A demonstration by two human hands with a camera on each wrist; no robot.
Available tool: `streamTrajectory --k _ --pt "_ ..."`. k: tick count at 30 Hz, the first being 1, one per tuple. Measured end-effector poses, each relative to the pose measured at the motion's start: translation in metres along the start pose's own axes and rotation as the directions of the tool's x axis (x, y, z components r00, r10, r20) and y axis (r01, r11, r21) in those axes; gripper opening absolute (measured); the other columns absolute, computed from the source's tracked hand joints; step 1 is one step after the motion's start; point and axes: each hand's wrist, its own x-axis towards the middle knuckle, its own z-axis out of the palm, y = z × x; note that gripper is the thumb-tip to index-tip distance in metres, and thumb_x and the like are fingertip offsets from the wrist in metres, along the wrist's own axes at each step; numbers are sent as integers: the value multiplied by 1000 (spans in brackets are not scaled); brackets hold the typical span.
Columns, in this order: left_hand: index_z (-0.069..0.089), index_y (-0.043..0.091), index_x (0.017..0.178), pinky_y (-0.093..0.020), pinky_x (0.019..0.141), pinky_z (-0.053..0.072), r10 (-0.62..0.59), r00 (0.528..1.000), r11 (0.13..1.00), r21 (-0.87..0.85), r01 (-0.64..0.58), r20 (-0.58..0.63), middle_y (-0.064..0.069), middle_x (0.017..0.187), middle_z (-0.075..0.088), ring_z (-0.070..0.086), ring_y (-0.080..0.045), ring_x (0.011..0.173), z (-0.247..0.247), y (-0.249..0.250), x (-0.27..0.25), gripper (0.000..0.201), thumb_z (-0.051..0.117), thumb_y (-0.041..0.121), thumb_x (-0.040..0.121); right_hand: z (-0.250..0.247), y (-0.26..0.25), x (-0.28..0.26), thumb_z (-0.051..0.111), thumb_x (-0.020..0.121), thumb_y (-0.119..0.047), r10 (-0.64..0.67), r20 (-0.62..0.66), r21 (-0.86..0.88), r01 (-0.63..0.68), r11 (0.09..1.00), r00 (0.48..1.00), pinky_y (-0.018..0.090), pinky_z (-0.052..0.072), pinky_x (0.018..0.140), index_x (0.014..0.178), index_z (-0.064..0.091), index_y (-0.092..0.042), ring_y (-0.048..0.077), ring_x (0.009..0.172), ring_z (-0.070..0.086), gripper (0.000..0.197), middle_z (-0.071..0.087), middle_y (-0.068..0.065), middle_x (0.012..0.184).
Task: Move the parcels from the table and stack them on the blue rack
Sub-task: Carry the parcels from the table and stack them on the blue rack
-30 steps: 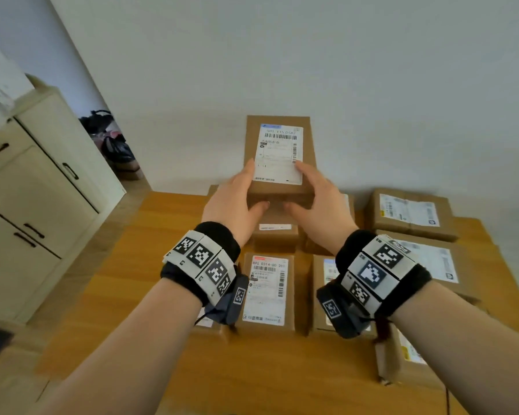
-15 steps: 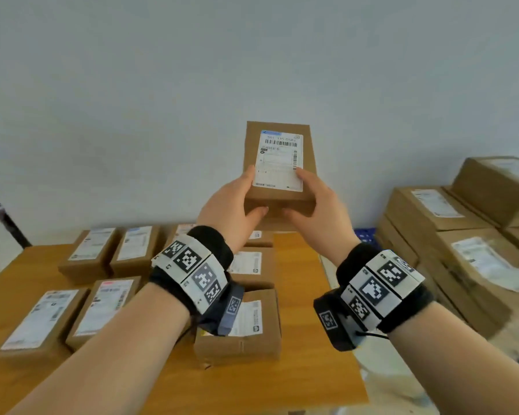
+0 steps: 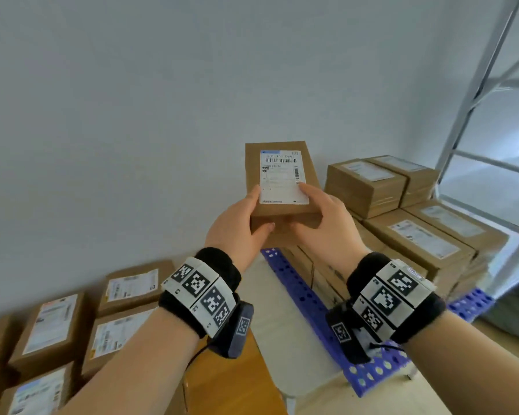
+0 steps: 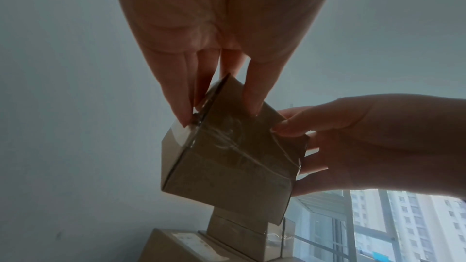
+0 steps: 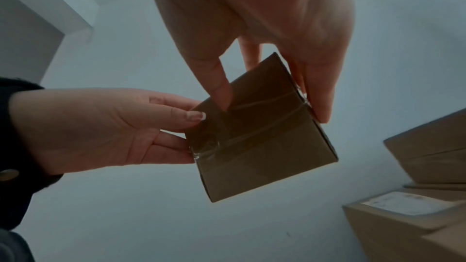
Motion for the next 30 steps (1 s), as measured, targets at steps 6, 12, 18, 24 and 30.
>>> streamTrajectory --k 6,12,18,24,30 --pt "14 25 149 -36 102 42 -53 993 999 13 52 104 0 140 44 47 -17 123 67 25 48 73 56 34 90 -45 58 36 62 86 -22 72 40 -59 -69 996 997 -3 31 61 144 33 -28 3 102 35 65 33 2 141" --pt "14 22 149 -15 89 34 -250 964 968 15 249 92 0 141 43 47 -16 121 135 49 88 70 56 29 92 -71 126 97 62 85 -22 20 242 -68 -4 998 970 15 33 82 145 33 -22 7 101 41 67 40 6 139" --pt "13 22 148 -22 92 36 -444 893 891 137 432 76 -2 142 42 46 -19 123 175 78 113 73 56 33 91 -90 171 140 61 86 -24 -14 456 -58 45 997 890 17 35 87 146 29 -21 16 113 48 68 41 6 139" --pt "16 24 147 -28 95 37 -500 864 834 297 465 52 -6 140 40 43 -21 123 190 83 125 76 60 40 87 -109 180 156 58 88 -25 -42 581 -97 120 988 813 24 34 101 144 34 -18 19 130 41 62 38 5 146" --pt "14 33 148 -36 107 36 -487 865 865 206 458 124 -5 146 26 37 -23 129 196 77 136 86 67 41 81 -143 181 178 51 90 -14 -93 370 -185 171 968 924 18 37 87 132 51 -15 18 114 52 43 56 2 128"
